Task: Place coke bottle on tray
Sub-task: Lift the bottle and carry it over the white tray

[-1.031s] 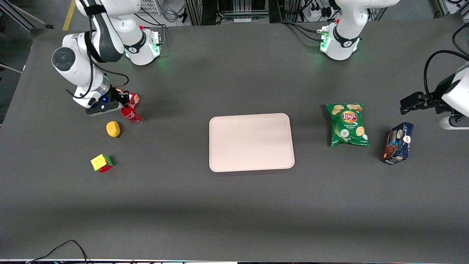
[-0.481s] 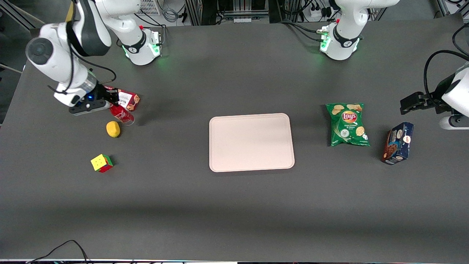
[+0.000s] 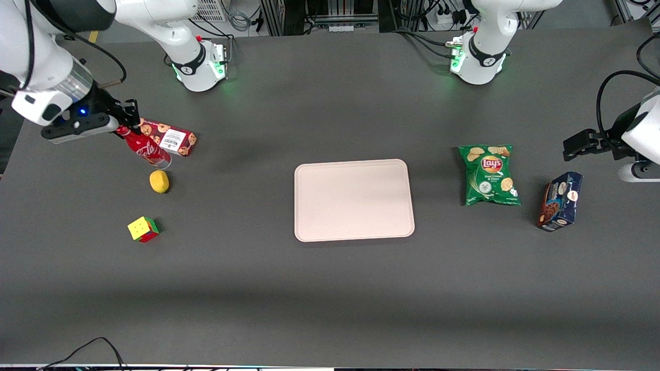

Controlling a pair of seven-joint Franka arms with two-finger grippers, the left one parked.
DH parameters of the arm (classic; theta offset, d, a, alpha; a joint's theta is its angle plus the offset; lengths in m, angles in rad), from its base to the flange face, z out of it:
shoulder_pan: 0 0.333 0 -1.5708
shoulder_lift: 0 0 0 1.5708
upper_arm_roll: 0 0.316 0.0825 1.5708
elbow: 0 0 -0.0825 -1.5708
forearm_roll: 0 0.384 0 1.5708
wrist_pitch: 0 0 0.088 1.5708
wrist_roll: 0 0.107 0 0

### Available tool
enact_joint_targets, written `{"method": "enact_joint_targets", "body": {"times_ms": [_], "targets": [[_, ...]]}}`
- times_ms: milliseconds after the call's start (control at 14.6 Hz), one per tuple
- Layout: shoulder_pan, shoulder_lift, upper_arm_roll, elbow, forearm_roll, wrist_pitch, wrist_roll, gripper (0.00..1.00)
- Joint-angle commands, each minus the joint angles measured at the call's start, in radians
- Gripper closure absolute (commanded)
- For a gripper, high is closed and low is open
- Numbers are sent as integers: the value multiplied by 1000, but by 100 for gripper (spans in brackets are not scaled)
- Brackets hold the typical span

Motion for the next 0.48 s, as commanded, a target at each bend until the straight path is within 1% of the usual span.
{"method": "enact_joint_targets", "body": {"times_ms": [0, 206, 344, 412], "targets": [[8, 116, 58, 259, 20, -114, 96, 100], [9, 239, 136, 467, 28, -186, 223, 100], [9, 336, 205, 595, 52, -223, 359, 100], [46, 424, 256, 676, 48, -225, 483, 100]]}}
